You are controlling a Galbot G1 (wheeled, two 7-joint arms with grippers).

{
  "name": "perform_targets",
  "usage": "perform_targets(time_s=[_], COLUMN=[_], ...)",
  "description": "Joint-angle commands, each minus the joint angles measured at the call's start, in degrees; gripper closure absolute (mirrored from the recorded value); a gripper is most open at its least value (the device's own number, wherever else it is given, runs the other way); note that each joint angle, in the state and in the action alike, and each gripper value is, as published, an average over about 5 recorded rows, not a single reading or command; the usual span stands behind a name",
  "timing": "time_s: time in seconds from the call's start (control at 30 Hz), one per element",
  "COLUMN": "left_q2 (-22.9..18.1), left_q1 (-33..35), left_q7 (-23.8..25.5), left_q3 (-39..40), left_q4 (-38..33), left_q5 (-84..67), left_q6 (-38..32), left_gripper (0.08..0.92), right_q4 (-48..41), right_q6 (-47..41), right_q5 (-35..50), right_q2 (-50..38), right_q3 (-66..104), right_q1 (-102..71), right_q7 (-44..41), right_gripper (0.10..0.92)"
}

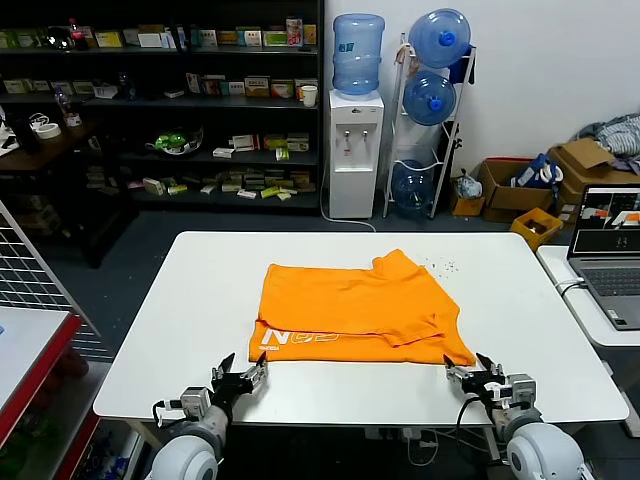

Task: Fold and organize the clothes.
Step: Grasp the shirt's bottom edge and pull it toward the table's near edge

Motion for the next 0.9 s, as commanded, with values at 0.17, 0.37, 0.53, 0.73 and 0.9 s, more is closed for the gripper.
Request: perform_targets(time_s=[0.17,0.37,0.53,0.73,0.9], left_q2=[-0.5,-0.8,-0.6,0.3,2.5], left_q1=[-0.2,0.0,0.2,1.3,4.3], left_q7=[0.3,-0.1,-0.3,-1.1,-3.0], left_q3=[0.3,0.5,0.5,0.1,-0.8], left_q4=[1.1,0.5,0.0,-2.9,-9.2], left_q5=[0.9,1.5,1.7,1.4,-0.7], left_q6=[-0.4,-0.9,-1.1,-1.1,-0.7], left_gripper=[0.433,0.606,0.762,0.902,0.910], right_q4=[-1.2,-0.4,0.3,2.8,8.8], right_q6=[0.9,1.8,2.2,2.4,0.9], right_q5=[0.8,1.1,2.1,4.4,6.7], right_q2=[-0.1,-0.5,-0.8,-1.4,-2.7], right_q3=[0.5,0.9,1.2,2.0,5.1], right_q1=[-0.1,-1.0,-1.5,-3.3,-9.6], right_q7=[-1.0,-0.8,-0.3,1.1,2.7], right_gripper=[0.554,0.727,0.866,0.901,0.901])
